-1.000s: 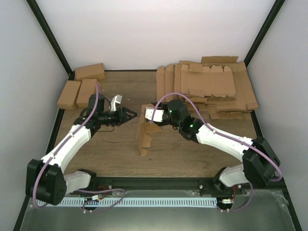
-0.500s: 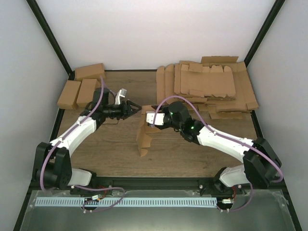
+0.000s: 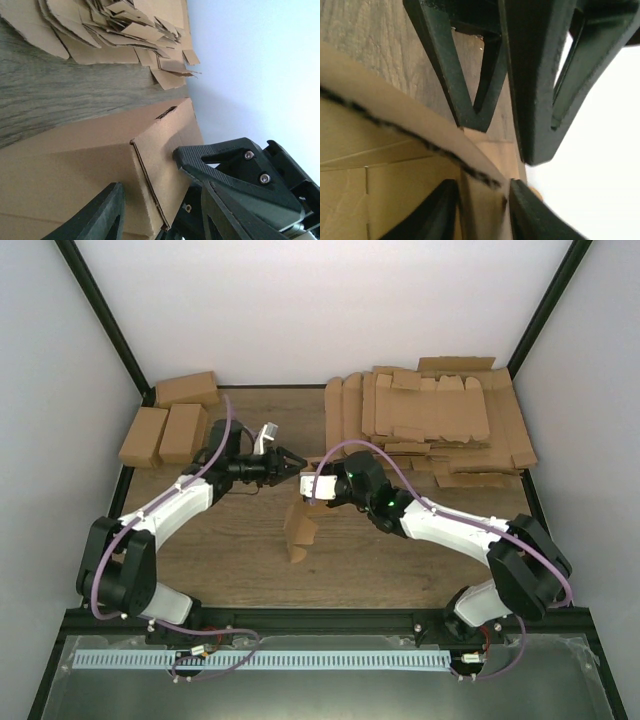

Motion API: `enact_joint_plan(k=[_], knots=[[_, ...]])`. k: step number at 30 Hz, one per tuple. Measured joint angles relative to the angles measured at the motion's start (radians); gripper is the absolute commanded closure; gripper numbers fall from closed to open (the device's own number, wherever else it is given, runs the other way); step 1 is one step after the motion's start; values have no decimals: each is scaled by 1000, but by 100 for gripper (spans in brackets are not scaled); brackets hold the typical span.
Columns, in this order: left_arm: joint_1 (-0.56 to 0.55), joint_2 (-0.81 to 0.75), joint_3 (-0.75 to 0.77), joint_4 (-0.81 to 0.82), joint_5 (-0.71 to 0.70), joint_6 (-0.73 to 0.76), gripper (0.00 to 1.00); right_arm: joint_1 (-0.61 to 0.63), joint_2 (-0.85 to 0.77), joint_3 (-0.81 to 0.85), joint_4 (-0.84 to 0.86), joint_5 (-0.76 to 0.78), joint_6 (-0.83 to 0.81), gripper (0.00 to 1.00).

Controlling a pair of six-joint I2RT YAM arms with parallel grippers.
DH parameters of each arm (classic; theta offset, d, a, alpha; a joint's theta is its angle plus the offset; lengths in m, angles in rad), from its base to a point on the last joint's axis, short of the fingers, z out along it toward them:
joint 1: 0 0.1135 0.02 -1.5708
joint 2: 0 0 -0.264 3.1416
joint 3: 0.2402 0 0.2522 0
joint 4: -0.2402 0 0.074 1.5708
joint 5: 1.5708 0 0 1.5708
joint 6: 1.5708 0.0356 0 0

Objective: Fold the paper box

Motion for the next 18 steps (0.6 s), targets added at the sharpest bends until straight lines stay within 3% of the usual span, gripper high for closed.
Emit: enact_joint_plan(k=[9,18], knots=[[-18,9,13,24,-6,-26,56,0,1,-4,43,20,-26,99],[-13,-131,158,-230,-165,99,36,0,-55,-1,-10,32,64,99]])
